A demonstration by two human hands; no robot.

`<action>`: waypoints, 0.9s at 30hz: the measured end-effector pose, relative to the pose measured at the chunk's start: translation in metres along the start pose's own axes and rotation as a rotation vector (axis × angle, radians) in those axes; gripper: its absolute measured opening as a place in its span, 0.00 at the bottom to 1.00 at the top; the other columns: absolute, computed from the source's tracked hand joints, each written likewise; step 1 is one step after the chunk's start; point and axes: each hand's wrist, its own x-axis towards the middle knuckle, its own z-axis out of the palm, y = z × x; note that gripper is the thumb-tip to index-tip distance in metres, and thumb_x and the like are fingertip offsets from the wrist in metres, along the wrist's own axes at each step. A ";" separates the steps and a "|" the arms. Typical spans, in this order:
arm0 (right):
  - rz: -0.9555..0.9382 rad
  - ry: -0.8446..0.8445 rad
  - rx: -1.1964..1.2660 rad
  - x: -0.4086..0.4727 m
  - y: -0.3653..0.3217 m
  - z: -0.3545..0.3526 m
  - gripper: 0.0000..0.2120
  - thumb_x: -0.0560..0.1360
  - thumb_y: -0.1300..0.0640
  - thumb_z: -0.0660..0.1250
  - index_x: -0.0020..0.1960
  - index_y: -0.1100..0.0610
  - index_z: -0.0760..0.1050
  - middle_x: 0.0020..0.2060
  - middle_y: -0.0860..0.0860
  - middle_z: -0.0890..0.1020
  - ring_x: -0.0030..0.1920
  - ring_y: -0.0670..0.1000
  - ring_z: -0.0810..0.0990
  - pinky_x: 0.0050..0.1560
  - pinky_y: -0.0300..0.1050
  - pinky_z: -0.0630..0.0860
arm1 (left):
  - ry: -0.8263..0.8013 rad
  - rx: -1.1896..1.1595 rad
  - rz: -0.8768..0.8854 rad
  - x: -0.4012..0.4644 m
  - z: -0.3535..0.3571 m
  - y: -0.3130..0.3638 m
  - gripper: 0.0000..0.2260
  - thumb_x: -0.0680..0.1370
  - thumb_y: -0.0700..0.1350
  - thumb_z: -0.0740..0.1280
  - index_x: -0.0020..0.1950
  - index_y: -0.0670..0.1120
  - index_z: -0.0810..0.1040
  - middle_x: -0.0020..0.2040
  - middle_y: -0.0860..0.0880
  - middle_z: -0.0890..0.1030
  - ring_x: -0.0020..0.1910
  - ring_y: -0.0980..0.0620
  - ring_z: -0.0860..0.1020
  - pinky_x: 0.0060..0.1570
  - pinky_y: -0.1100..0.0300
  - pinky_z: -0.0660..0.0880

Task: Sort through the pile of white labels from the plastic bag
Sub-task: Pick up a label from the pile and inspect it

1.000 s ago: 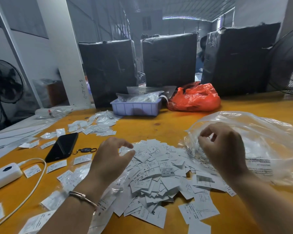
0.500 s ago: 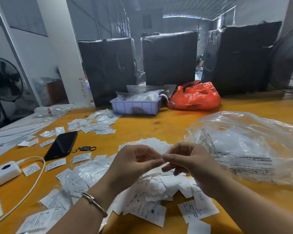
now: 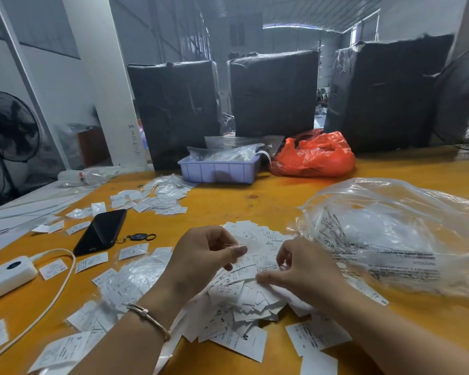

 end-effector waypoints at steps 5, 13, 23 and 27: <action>-0.034 0.032 0.266 -0.001 -0.002 0.001 0.14 0.66 0.50 0.76 0.34 0.54 0.72 0.35 0.48 0.77 0.33 0.44 0.70 0.34 0.41 0.66 | 0.013 0.044 -0.024 0.000 0.000 0.000 0.09 0.71 0.40 0.77 0.40 0.37 0.79 0.31 0.45 0.81 0.30 0.54 0.79 0.34 0.65 0.75; -0.158 0.163 0.721 -0.005 -0.001 -0.018 0.18 0.71 0.68 0.69 0.55 0.50 0.78 0.28 0.59 0.75 0.29 0.51 0.73 0.35 0.54 0.76 | -0.007 -0.018 -0.015 -0.002 0.001 0.003 0.07 0.72 0.32 0.74 0.45 0.43 0.85 0.36 0.48 0.84 0.35 0.56 0.81 0.40 0.66 0.79; -0.322 0.007 0.495 -0.016 -0.018 -0.023 0.17 0.69 0.44 0.73 0.39 0.59 0.84 0.34 0.57 0.82 0.36 0.56 0.78 0.36 0.50 0.71 | -0.144 -0.079 0.075 -0.008 0.002 0.012 0.13 0.69 0.29 0.75 0.50 0.38 0.79 0.42 0.43 0.85 0.43 0.48 0.84 0.45 0.58 0.81; -0.199 -0.006 0.754 -0.014 -0.011 -0.023 0.06 0.72 0.58 0.72 0.37 0.59 0.83 0.30 0.56 0.82 0.30 0.51 0.74 0.31 0.38 0.70 | -0.087 -0.097 0.123 -0.007 0.001 0.012 0.13 0.71 0.28 0.73 0.52 0.41 0.80 0.46 0.45 0.85 0.48 0.50 0.83 0.49 0.59 0.81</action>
